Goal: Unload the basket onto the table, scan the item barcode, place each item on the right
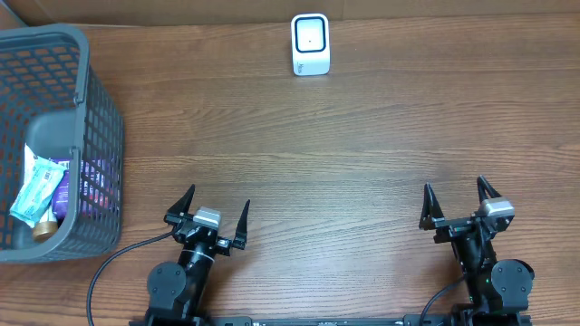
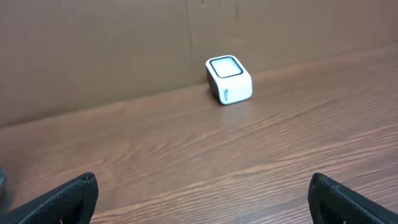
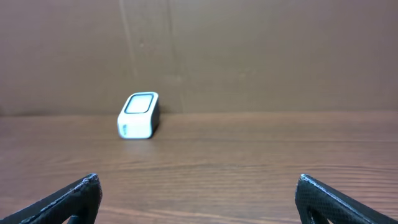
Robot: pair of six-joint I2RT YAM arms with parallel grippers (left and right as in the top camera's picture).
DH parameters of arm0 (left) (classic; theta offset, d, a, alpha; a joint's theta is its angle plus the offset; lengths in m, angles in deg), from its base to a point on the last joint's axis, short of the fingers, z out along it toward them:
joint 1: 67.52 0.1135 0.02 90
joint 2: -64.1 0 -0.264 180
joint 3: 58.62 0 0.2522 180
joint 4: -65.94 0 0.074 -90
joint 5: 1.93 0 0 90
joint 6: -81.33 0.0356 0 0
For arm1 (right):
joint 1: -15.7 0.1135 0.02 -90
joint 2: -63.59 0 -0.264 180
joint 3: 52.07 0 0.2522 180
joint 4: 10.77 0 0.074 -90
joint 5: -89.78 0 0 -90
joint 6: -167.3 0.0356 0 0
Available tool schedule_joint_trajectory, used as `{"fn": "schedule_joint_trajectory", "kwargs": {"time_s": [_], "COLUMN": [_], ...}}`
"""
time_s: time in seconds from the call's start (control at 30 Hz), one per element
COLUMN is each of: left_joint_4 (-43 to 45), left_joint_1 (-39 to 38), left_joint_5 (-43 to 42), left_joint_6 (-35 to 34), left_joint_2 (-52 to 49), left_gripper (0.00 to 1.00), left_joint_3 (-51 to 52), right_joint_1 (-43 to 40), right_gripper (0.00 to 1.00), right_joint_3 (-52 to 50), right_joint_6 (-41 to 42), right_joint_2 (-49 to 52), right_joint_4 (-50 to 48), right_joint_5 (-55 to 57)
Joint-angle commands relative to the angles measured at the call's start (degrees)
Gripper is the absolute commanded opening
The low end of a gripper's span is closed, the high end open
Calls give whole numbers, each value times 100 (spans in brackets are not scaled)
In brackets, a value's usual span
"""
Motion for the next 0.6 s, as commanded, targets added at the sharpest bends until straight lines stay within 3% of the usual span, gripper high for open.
{"fn": "schedule_joint_trajectory", "kwargs": {"time_s": [0.0, 0.3, 0.57], "left_joint_4": [-81, -520, -2037], "left_joint_1": [28, 28, 28], "left_joint_5": [-164, -337, -334], "left_joint_6": [-116, -122, -120], "left_joint_2": [-52, -1274, -3156], "left_gripper": [100, 100, 100], "left_joint_3": [-564, -2065, -4430], "right_joint_1": [37, 37, 37], "right_gripper": [100, 100, 100], "right_joint_3": [417, 1469, 2957], "right_joint_6": [35, 35, 33], "right_joint_2": [-68, -52, 527], "right_joint_4": [24, 721, 1908], "right_joint_5": [-433, -905, -907]}}
